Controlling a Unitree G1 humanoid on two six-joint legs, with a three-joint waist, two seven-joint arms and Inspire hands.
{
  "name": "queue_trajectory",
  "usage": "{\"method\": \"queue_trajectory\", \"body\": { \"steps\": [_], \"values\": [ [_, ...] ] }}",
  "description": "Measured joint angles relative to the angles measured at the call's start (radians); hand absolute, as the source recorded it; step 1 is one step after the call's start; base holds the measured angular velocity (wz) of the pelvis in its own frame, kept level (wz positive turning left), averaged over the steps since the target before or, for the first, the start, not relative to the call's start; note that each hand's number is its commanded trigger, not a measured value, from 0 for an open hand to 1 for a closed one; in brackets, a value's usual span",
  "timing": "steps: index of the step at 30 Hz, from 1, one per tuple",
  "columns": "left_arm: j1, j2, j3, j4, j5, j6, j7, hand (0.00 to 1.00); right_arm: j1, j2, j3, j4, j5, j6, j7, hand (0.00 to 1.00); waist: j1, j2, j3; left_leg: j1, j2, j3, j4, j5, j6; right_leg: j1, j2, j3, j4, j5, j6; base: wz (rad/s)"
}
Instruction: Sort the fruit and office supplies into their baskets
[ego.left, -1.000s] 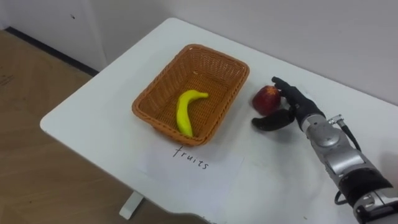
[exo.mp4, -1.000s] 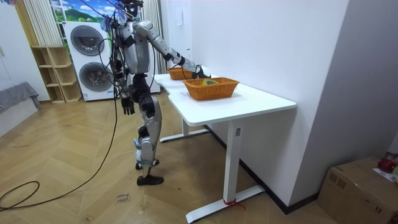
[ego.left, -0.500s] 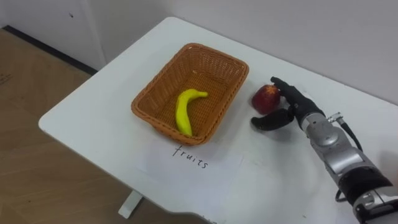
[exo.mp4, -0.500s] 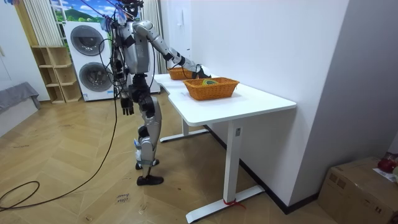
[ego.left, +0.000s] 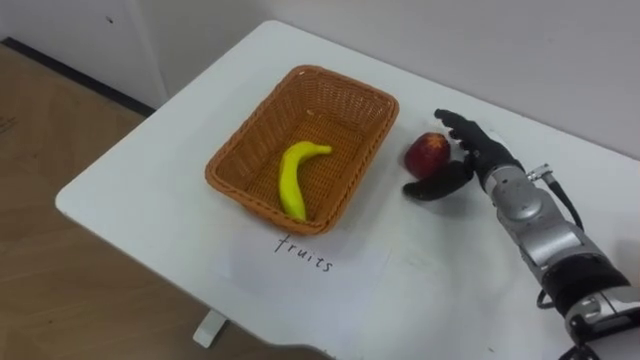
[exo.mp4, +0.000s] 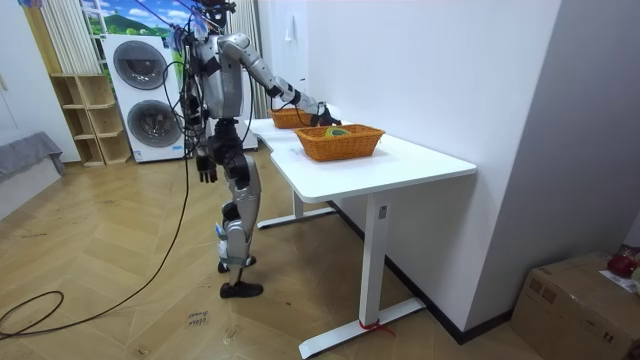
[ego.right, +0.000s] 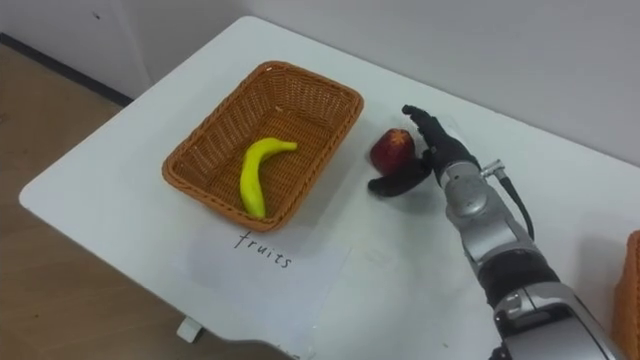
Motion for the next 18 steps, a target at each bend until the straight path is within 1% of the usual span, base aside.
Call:
{"method": "queue_trajectory", "body": {
  "steps": [7, 11, 18],
  "values": [
    [0.010, 0.000, 0.002, -0.003, 0.000, 0.001, 0.005, 0.00, 0.000, -0.001, -0.004, -0.022, -0.008, 0.002, 0.002, 1.00, 0.002, 0.013, -0.0064, 0.000, 0.000, 0.000, 0.002, 0.000, 0.000, 0.000, 0.000, -0.001, 0.001, 0.000, 0.000, 0.00],
    [0.010, 0.000, 0.002, -0.003, 0.000, 0.001, 0.008, 0.00, 0.000, -0.001, -0.004, -0.022, -0.009, 0.005, 0.005, 1.00, 0.002, 0.017, -0.0063, 0.000, 0.000, 0.000, 0.003, 0.000, 0.000, 0.000, 0.000, 0.000, 0.001, 0.000, 0.000, 0.00],
    [0.010, 0.000, 0.001, -0.008, 0.000, 0.001, 0.008, 0.00, 0.000, -0.001, -0.004, -0.025, -0.008, 0.010, 0.014, 1.00, -0.001, 0.017, -0.0064, 0.000, 0.000, 0.000, 0.002, 0.000, 0.000, 0.001, 0.000, 0.001, 0.001, 0.000, 0.000, 0.00]
  ]
}}
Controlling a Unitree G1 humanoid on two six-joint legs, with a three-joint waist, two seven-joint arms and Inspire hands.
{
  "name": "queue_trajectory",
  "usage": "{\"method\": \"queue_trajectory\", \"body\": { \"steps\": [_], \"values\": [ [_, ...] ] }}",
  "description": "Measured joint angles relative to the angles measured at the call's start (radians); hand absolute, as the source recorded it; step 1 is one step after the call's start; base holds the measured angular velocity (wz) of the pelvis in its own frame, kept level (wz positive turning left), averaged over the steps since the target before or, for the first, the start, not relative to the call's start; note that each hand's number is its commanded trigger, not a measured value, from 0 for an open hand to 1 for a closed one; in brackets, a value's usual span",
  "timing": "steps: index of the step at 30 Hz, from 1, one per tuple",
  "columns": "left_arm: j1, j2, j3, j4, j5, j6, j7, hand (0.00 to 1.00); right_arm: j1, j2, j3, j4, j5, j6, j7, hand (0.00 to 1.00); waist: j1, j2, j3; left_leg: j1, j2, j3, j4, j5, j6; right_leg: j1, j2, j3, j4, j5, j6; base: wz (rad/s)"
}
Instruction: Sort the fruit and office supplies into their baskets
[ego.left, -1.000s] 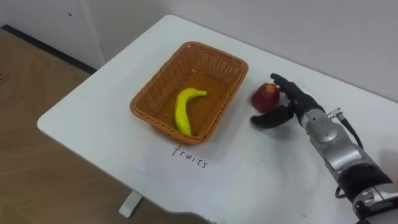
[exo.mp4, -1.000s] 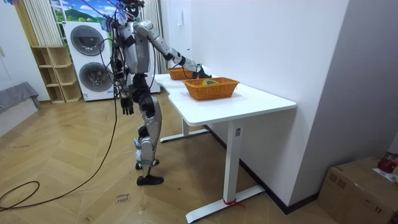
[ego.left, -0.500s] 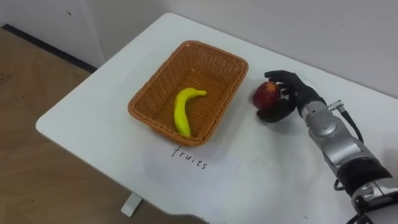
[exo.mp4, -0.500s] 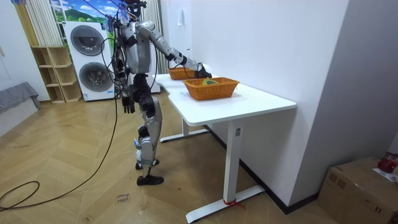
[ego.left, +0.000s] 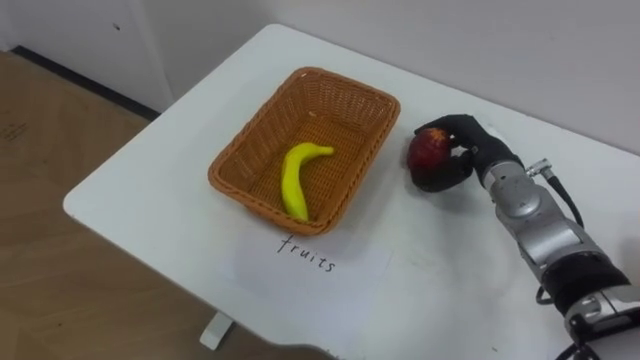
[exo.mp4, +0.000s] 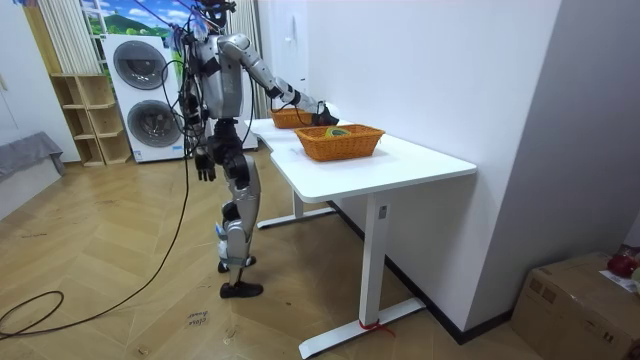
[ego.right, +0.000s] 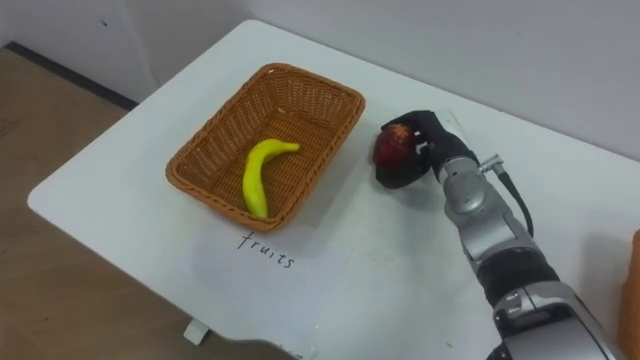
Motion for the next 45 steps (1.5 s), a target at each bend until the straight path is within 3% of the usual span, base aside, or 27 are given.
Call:
{"method": "queue_trajectory", "body": {
  "steps": [13, 18, 27, 34, 40, 45],
  "values": [
    [-0.002, 0.001, -0.001, -0.019, 0.028, -0.001, 0.000, 0.00, 0.000, 0.000, 0.007, -0.004, 0.010, 0.000, 0.023, 1.00, -0.002, -0.013, -0.0021, 0.003, 0.000, 0.000, -0.001, 0.000, 0.000, 0.000, 0.001, 0.003, 0.000, 0.000, 0.000, 0.00],
    [-0.003, 0.002, -0.002, -0.019, 0.028, -0.003, 0.016, 0.00, 0.001, 0.000, 0.007, -0.002, 0.087, 0.000, 0.031, 1.00, -0.005, -0.015, -0.0016, 0.007, 0.000, -0.001, -0.001, 0.000, 0.000, 0.005, 0.001, 0.004, -0.001, 0.000, 0.000, 0.00],
    [-0.008, 0.001, 0.001, -0.009, 0.027, -0.004, 0.020, 0.00, 0.001, -0.001, -0.003, -0.011, 0.094, 0.000, 0.026, 1.00, -0.025, -0.019, -0.0028, 0.006, 0.000, 0.000, -0.004, 0.000, 0.000, 0.007, 0.001, 0.004, -0.001, 0.000, 0.000, 0.00],
    [-0.032, -0.009, 0.038, -0.009, 0.026, -0.004, 0.039, 0.00, 0.001, -0.005, -0.034, -0.114, 0.091, 0.000, -0.039, 1.00, -0.037, -0.029, -0.0089, 0.014, 0.000, 0.009, -0.003, 0.001, 0.001, 0.008, 0.000, 0.007, -0.001, 0.000, 0.000, -0.01],
    [-0.032, 0.001, 0.040, -0.002, 0.026, -0.002, 0.041, 0.00, 0.002, -0.006, -0.032, -0.281, 0.092, 0.009, -0.045, 1.00, -0.053, -0.041, -0.0091, 0.028, 0.002, 0.017, -0.011, 0.001, 0.001, 0.022, 0.000, 0.006, -0.001, -0.001, 0.001, -0.03],
    [-0.031, 0.003, 0.040, -0.001, 0.027, -0.002, 0.035, 0.00, 0.002, -0.006, -0.030, -0.325, 0.096, 0.009, -0.045, 1.00, -0.052, -0.049, -0.0085, 0.044, 0.002, 0.017, -0.018, 0.001, 0.001, 0.039, 0.000, 0.007, -0.001, -0.001, 0.001, 0.00]
  ]
}}
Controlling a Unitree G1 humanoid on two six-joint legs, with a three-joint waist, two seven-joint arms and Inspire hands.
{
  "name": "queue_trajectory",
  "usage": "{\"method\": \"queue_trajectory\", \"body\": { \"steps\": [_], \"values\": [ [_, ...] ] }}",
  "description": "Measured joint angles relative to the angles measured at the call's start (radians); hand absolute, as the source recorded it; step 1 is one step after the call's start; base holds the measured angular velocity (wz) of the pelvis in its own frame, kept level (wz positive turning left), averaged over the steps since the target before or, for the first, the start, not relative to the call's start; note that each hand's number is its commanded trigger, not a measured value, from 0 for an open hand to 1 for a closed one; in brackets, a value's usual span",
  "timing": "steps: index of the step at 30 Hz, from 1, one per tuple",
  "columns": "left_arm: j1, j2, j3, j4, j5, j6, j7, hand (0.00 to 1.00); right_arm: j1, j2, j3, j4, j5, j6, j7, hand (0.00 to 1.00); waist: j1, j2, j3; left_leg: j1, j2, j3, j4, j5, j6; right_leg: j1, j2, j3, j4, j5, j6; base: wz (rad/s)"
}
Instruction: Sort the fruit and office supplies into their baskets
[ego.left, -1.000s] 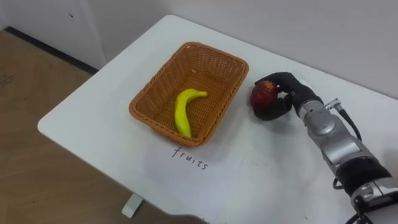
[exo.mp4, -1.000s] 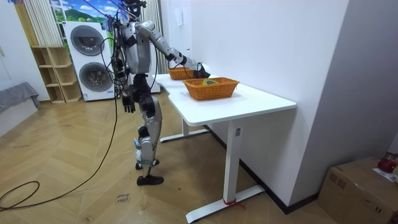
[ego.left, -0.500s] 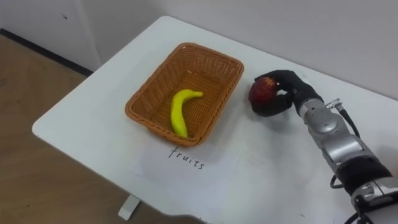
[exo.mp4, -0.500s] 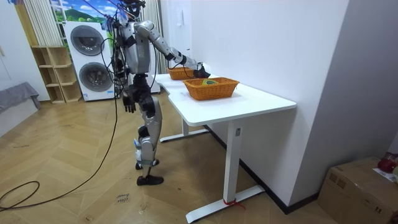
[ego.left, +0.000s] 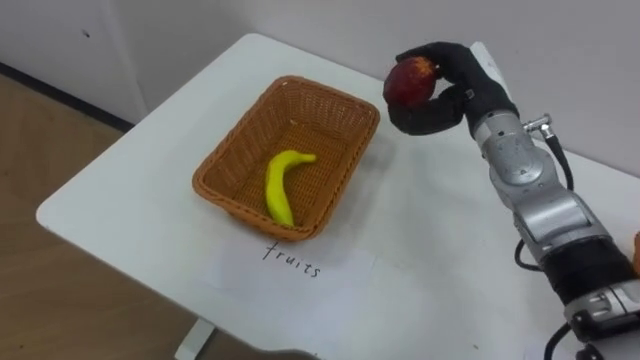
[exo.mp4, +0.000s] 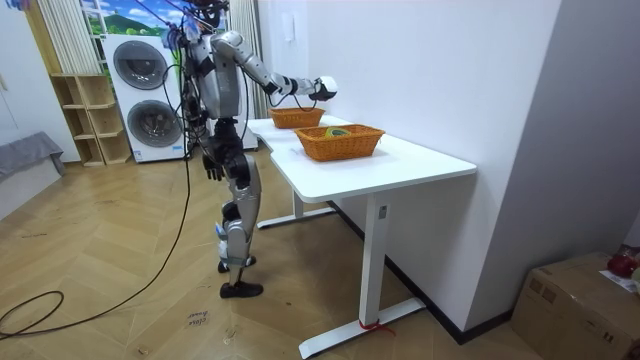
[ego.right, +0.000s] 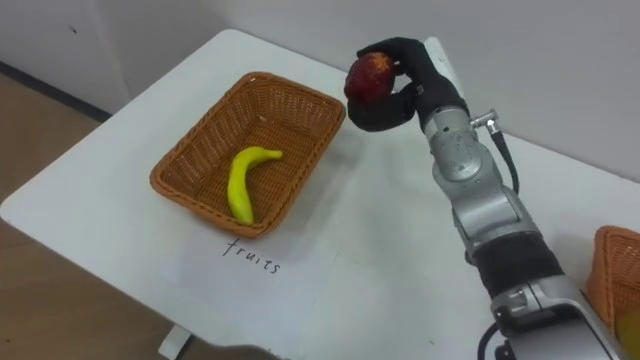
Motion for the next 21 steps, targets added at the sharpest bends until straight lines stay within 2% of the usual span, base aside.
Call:
{"method": "queue_trajectory", "body": {
  "steps": [12, 21],
  "values": [
    [-0.001, 0.000, 0.000, -0.024, 0.023, 0.011, -0.053, 0.00, 0.000, 0.005, 0.000, -0.039, -0.015, 0.024, 0.025, 1.00, 0.000, 0.008, 0.0059, 0.000, -0.001, -0.007, 0.004, 0.000, 0.000, 0.004, 0.001, 0.005, 0.000, 0.000, 0.000, 0.00],
    [-0.032, 0.003, -0.001, -0.019, 0.064, 0.023, -0.087, 0.00, 0.000, 0.021, 0.010, -0.074, -0.022, 0.025, 0.038, 1.00, 0.050, 0.007, 0.0057, 0.010, -0.001, -0.017, 0.000, 0.000, 0.000, 0.012, 0.001, -0.005, 0.000, 0.000, 0.000, 0.03]
  ]
}}
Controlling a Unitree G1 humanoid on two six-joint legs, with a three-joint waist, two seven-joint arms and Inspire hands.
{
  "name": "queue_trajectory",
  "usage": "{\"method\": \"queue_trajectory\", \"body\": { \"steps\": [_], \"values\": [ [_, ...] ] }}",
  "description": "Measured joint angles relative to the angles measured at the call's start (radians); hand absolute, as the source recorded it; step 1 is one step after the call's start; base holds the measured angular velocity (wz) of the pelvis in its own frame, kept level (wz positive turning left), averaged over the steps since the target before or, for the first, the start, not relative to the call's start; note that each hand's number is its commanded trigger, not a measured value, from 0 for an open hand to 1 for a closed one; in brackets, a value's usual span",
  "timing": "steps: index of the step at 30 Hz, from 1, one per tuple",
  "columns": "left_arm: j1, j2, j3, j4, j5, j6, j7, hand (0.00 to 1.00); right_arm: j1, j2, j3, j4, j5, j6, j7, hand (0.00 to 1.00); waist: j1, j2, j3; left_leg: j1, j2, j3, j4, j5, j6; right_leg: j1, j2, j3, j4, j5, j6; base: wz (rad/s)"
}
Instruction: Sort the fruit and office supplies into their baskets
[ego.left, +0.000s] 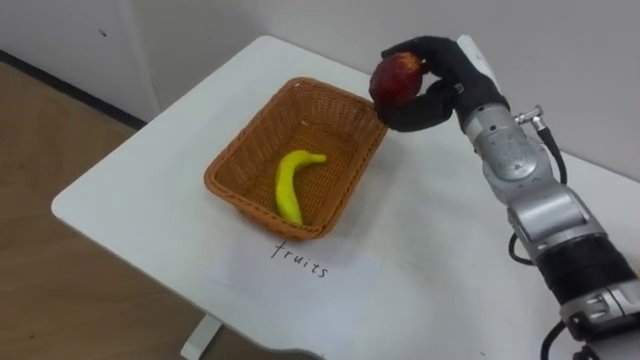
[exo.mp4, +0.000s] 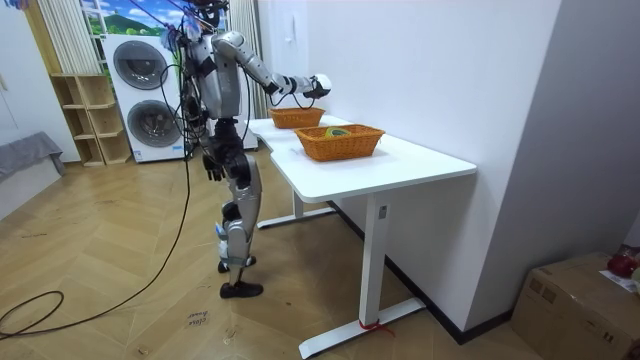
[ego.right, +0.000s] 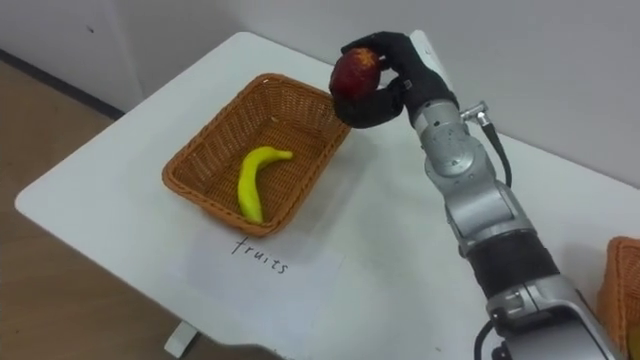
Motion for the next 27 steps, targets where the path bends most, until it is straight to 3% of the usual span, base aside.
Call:
{"method": "queue_trajectory", "body": {
  "steps": [11, 14, 23, 27],
  "values": [
    [-0.023, 0.000, 0.001, 0.020, 0.018, 0.005, -0.008, 0.00, -0.001, 0.042, 0.070, -0.019, -0.051, 0.000, 0.014, 1.00, 0.039, -0.015, 0.0020, 0.005, -0.006, -0.036, -0.003, 0.000, 0.000, 0.011, 0.000, 0.002, 0.000, -0.002, 0.003, 0.10],
    [-0.024, 0.001, 0.001, 0.019, 0.017, 0.009, -0.008, 0.00, -0.001, 0.045, 0.095, -0.019, -0.053, 0.003, 0.015, 1.00, 0.053, -0.018, 0.0029, 0.005, -0.012, -0.038, -0.003, 0.000, 0.001, 0.011, -0.005, 0.002, 0.000, -0.010, 0.015, 0.02],
    [-0.025, 0.003, 0.001, 0.006, 0.019, 0.031, -0.028, 0.00, -0.001, 0.045, 0.157, -0.018, -0.060, 0.064, 0.026, 1.00, 0.058, -0.022, 0.0028, 0.000, -0.017, -0.039, -0.004, 0.001, 0.002, 0.011, -0.009, 0.000, 0.000, -0.013, 0.020, 0.00],
    [-0.030, 0.006, 0.001, -0.005, 0.019, 0.036, -0.028, 0.00, -0.001, 0.045, 0.173, -0.018, -0.071, 0.081, 0.026, 0.93, 0.058, -0.022, 0.0027, 0.000, -0.017, -0.038, -0.004, 0.001, 0.002, 0.010, -0.010, 0.000, 0.000, -0.013, 0.020, 0.00]
  ]
}}
